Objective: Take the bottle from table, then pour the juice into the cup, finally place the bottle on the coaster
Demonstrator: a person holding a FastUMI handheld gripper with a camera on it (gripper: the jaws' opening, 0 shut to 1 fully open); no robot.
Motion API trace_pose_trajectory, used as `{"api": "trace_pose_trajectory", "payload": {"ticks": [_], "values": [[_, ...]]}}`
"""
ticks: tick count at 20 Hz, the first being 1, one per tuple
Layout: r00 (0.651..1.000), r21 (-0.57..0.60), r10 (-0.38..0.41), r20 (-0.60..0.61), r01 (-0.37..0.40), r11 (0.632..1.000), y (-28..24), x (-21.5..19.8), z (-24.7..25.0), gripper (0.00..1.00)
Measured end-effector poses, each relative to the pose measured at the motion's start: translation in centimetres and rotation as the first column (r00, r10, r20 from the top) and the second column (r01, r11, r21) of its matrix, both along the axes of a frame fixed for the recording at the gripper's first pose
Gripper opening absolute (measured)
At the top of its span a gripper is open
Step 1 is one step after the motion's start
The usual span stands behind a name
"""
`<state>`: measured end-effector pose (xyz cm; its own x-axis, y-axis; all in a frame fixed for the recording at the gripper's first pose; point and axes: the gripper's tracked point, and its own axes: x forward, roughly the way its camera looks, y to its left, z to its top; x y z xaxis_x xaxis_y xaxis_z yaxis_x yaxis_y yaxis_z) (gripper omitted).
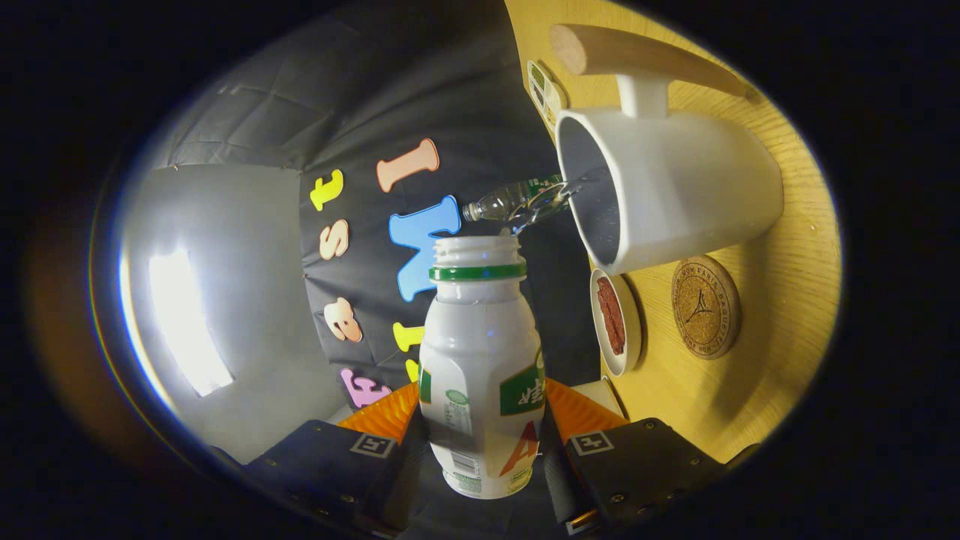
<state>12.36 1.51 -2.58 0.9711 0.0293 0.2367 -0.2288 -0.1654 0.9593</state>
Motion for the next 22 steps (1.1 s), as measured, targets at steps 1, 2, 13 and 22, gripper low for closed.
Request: {"api": "trace_pose_trajectory", "payload": {"ticks": [1,2,13,22], "values": [[1.0,0.004,-0.002,0.002,0.002,1.0,-0.1,0.0,0.0,0.7],[1.0,0.009,-0.005,0.006,0.005,1.0,-0.2,0.0,0.2,0.7],[1.0,0.087,-0.022,0.012,0.021,0.996,-0.6,1.2,1.5,0.7],[1.0,0.116,-0.019,0.004,0.018,0.993,-0.5,1.5,1.2,0.7]]}}
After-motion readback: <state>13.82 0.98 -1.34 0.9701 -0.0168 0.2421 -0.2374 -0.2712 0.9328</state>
